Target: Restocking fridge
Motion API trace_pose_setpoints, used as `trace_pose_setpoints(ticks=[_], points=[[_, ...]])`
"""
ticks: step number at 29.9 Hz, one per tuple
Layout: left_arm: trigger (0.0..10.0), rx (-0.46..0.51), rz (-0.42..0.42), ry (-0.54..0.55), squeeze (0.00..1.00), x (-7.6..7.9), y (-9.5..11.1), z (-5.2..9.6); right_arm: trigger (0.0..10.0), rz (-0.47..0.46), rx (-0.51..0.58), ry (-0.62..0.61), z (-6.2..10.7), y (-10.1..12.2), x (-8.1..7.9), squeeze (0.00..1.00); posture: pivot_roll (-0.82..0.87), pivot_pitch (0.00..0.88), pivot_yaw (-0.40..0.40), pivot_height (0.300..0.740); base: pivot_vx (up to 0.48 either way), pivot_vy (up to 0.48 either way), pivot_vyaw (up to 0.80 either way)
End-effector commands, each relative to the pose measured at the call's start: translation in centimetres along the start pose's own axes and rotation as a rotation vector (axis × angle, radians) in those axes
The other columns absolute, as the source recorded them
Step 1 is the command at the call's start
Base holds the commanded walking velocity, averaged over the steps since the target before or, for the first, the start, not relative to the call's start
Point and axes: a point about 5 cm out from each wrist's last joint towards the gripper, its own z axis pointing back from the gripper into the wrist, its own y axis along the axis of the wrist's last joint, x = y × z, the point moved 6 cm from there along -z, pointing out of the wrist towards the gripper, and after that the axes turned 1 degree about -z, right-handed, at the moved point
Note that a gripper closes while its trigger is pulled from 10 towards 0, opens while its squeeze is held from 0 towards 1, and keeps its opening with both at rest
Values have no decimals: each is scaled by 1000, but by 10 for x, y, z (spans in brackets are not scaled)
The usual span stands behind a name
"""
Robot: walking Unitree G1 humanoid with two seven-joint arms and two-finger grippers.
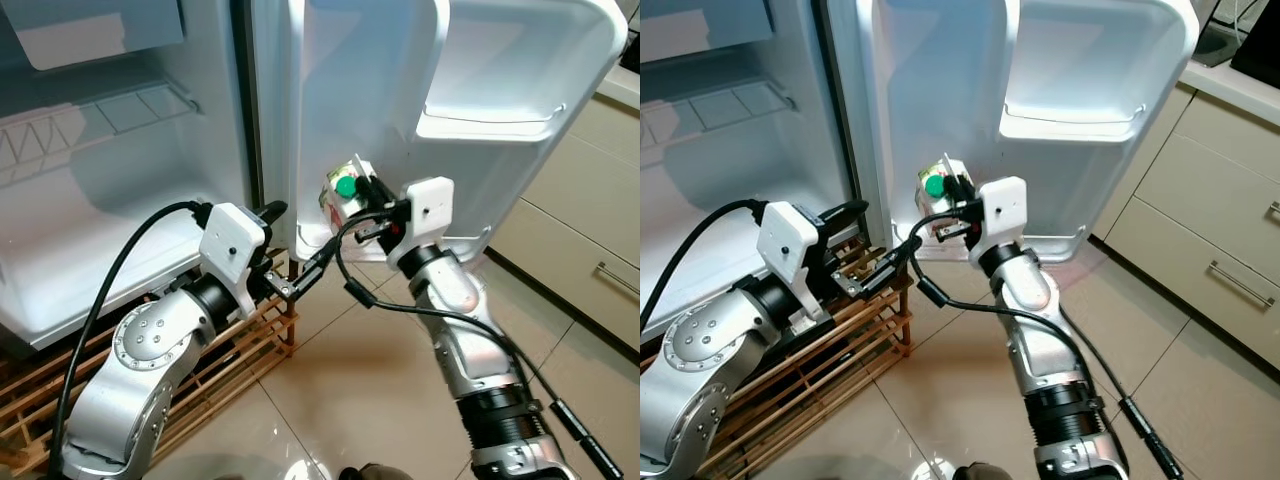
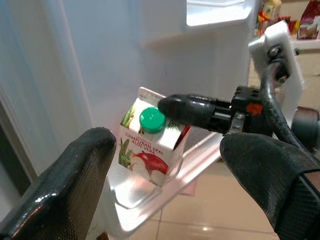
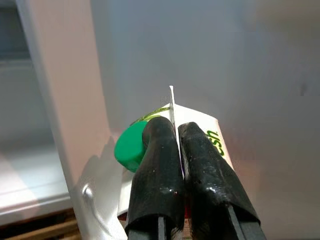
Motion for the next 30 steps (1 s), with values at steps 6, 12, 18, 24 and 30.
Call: trace_pose_setpoints(ticks=[6, 12, 18, 24, 30], points=[[10000, 40, 36, -36, 0, 4, 13, 1, 10000, 29, 35, -4, -12, 1, -5, 0, 85, 76, -67, 740, 0, 0, 0], [10000, 30, 46, -59, 0, 10, 11, 4, 10000, 37, 75, -32, -22, 4, -2, 0, 75, 89, -72, 740, 0, 0, 0], [10000, 24, 52, -70, 0, 12, 10, 4, 10000, 21, 53, -47, -23, -6, -5, 0, 70, 101, -75, 740, 0, 0, 0], [10000, 20, 57, -79, 0, 14, 10, 6, 10000, 16, 60, -82, -21, -12, -3, 0, 67, 111, -76, 740, 0, 0, 0], [10000, 20, 60, -80, 0, 15, 10, 5, 10000, 26, 73, -90, -20, -10, 5, 0, 59, 115, -80, 740, 0, 0, 0]])
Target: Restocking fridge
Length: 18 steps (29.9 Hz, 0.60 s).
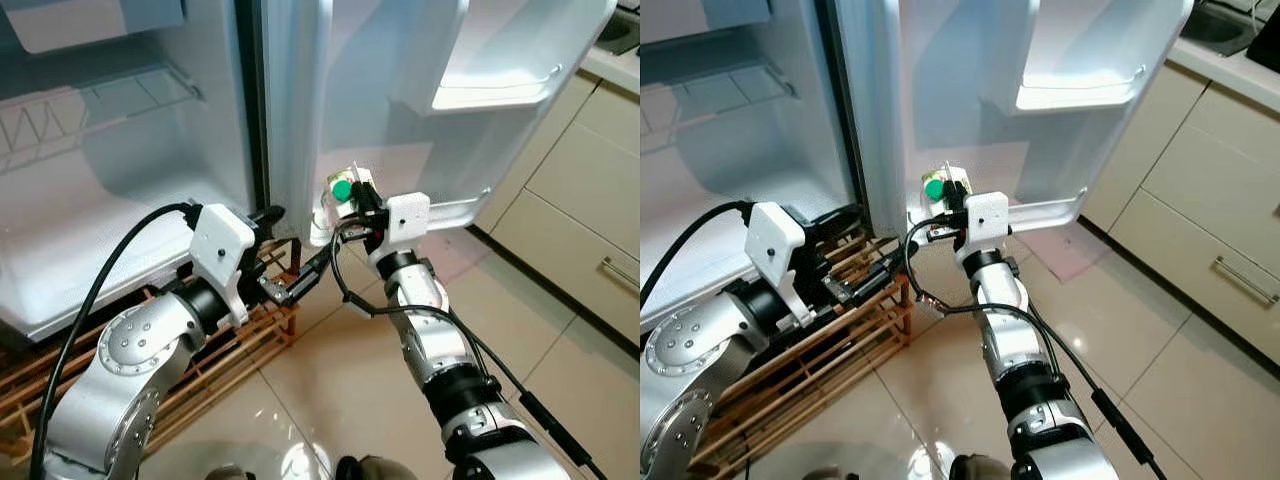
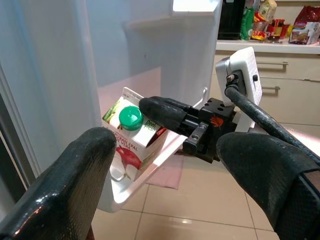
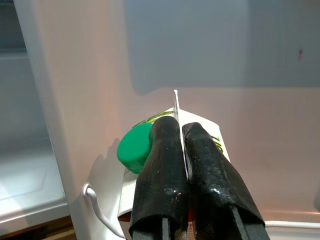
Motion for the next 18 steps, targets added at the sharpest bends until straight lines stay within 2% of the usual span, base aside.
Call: trace_pose_setpoints(ticks=[1, 5, 11, 18], points=[[10000, 17, 0, -55, 0, 13, 5, -1, 10000, 7, 14, -7, -3, 4, 7, 0, 57, 116, -81, 740, 0, 0, 0], [10000, 19, 2, -56, 0, 14, 5, -2, 10000, 7, 61, 3, -3, 14, 9, 0, 51, 114, -85, 740, 0, 0, 0], [10000, 28, 2, -55, 0, 16, 7, -2, 10000, 24, 185, 16, 8, 33, 7, 0, 57, 105, -94, 740, 0, 0, 0], [10000, 29, -2, -52, 0, 15, 7, -1, 10000, 30, 220, 10, 6, 35, 8, 0, 76, 100, -93, 740, 0, 0, 0]])
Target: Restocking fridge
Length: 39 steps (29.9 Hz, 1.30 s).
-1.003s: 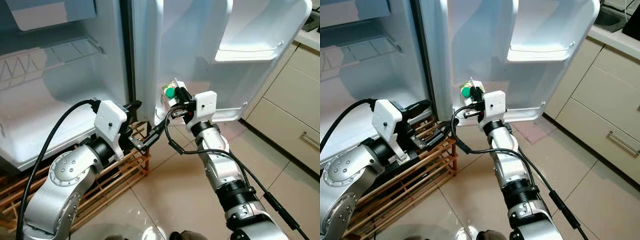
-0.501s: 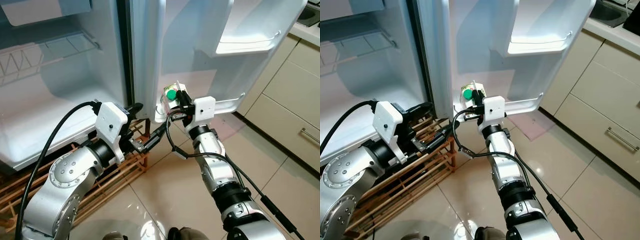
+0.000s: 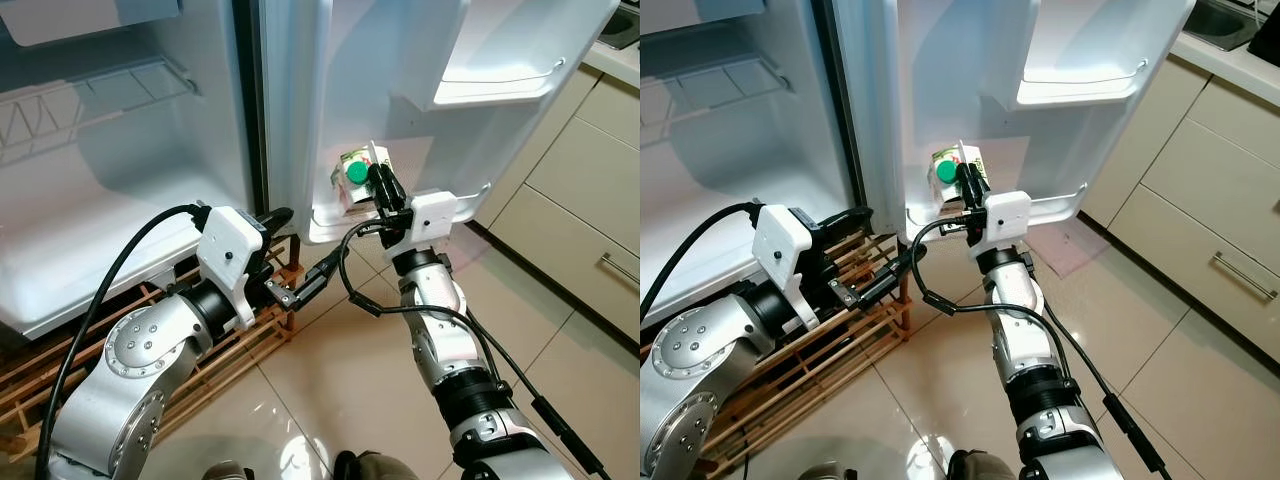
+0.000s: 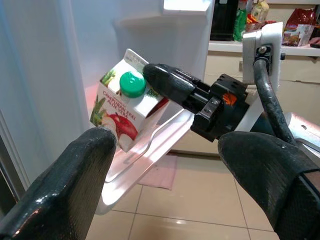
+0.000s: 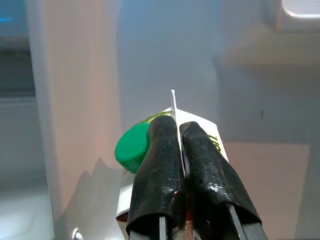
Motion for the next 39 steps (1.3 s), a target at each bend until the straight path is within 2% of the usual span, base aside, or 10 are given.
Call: trace_pose_setpoints(ticks=[1, 9, 17, 25, 32, 39], points=[[10000, 20, -5, -31, 0, 9, 6, 0, 10000, 9, 17, 6, -2, 2, -1, 0, 76, 100, -93, 740, 0, 0, 0], [10000, 20, -13, -28, 0, 8, 9, 4, 10000, 28, 29, 17, -3, -2, -2, 0, 116, 124, -95, 740, 0, 0, 0], [10000, 14, -12, -27, 0, 9, 11, 9, 10000, 58, 14, 11, -5, -8, 5, 0, 131, 151, -90, 740, 0, 0, 0], [10000, 14, -12, -38, 0, 11, 14, 11, 10000, 18, -31, -28, -8, -17, 12, 0, 148, 172, -83, 740, 0, 0, 0], [10000, 15, -12, -44, 0, 11, 16, 11, 10000, 0, -48, -17, -12, -20, 10, 0, 150, 175, -83, 740, 0, 0, 0], [10000, 8, -8, -47, 0, 12, 15, 11, 10000, -12, -127, 37, -8, -35, 2, 0, 146, 182, -82, 740, 0, 0, 0]])
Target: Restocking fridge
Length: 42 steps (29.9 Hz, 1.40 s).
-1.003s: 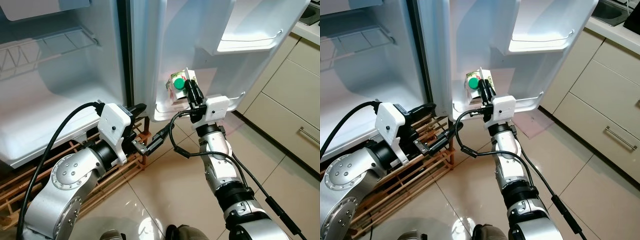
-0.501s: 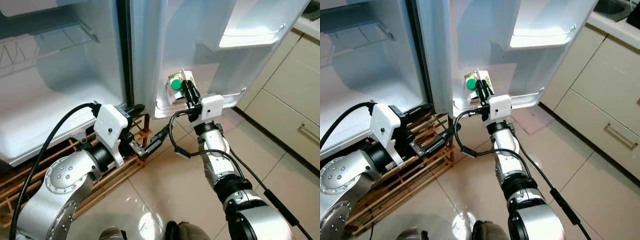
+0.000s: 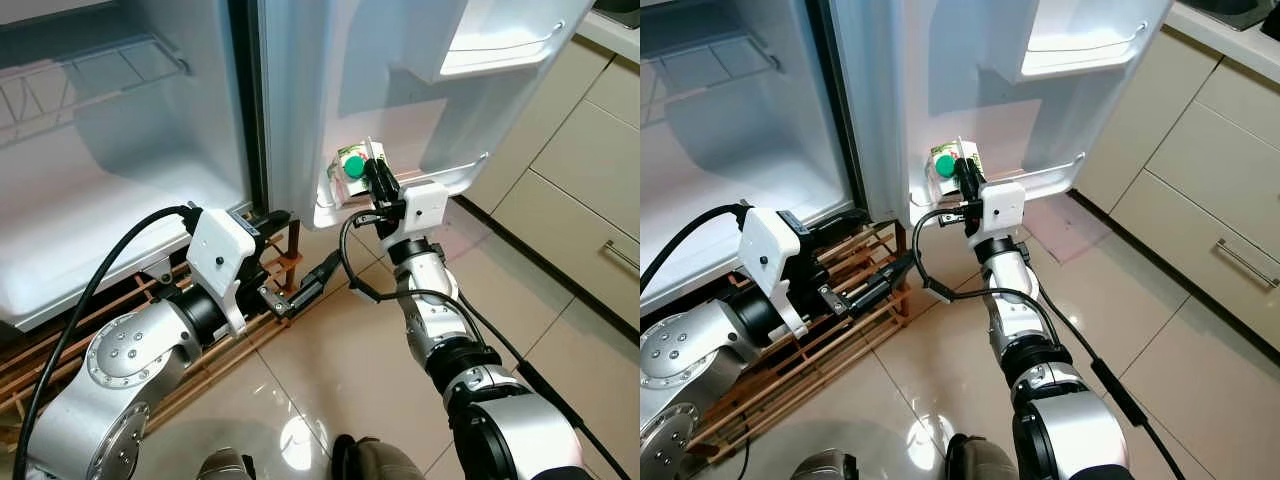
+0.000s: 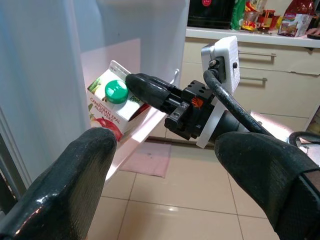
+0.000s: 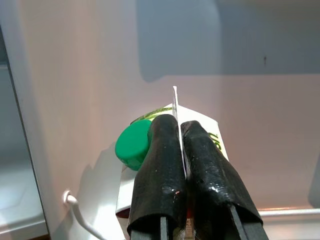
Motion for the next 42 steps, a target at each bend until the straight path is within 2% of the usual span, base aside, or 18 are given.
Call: trace_pose_setpoints(ticks=[1, 12, 15, 16, 21, 25, 29, 32, 36, 38, 42], points=[[10000, 25, -3, -33, 0, 8, 8, 0, 10000, -13, -82, 1, 6, -17, 1, 0, 143, 183, -82, 740, 0, 0, 0], [10000, 21, -6, -42, 0, 8, 8, -1, 10000, -53, -164, -8, 4, -26, 9, 0, 133, 177, -83, 740, 0, 0, 0], [10000, 15, -11, -46, 0, 7, 8, 0, 10000, -86, -262, 5, -1, -30, 11, 0, 125, 173, -83, 740, 0, 0, 0], [10000, 15, -11, -46, 0, 7, 8, 0, 10000, -86, -262, 5, -1, -30, 11, 0, 125, 173, -83, 740, 0, 0, 0], [10000, 15, -14, -56, 0, 5, 7, -1, 10000, -43, -323, 103, -9, -4, 7, 0, 104, 165, -76, 740, 0, 0, 0], [10000, 15, -13, -65, 0, 6, 7, -2, 10000, -28, -343, 144, -10, 6, 6, 0, 98, 158, -75, 740, 0, 0, 0], [10000, 15, -14, -72, 0, 7, 5, -3, 10000, -11, -384, 174, -6, 14, 4, 0, 96, 138, -76, 740, 0, 0, 0], [10000, 16, -16, -73, 0, 7, 5, -4, 10000, 15, -468, 192, 2, 21, 2, 0, 97, 128, -79, 740, 0, 0, 0], [10000, 15, -18, -73, 0, 6, 5, -4, 10000, 34, -517, 216, 7, 26, 1, 0, 96, 129, -80, 740, 0, 0, 0], [10000, 15, -18, -73, 0, 6, 5, -4, 10000, 35, -522, 218, 8, 27, 0, 0, 96, 129, -80, 740, 0, 0, 0], [10000, 15, -18, -68, 0, 6, 4, -3, 10000, 40, -509, 231, 9, 42, 0, 0, 95, 122, -84, 740, 0, 0, 0]])
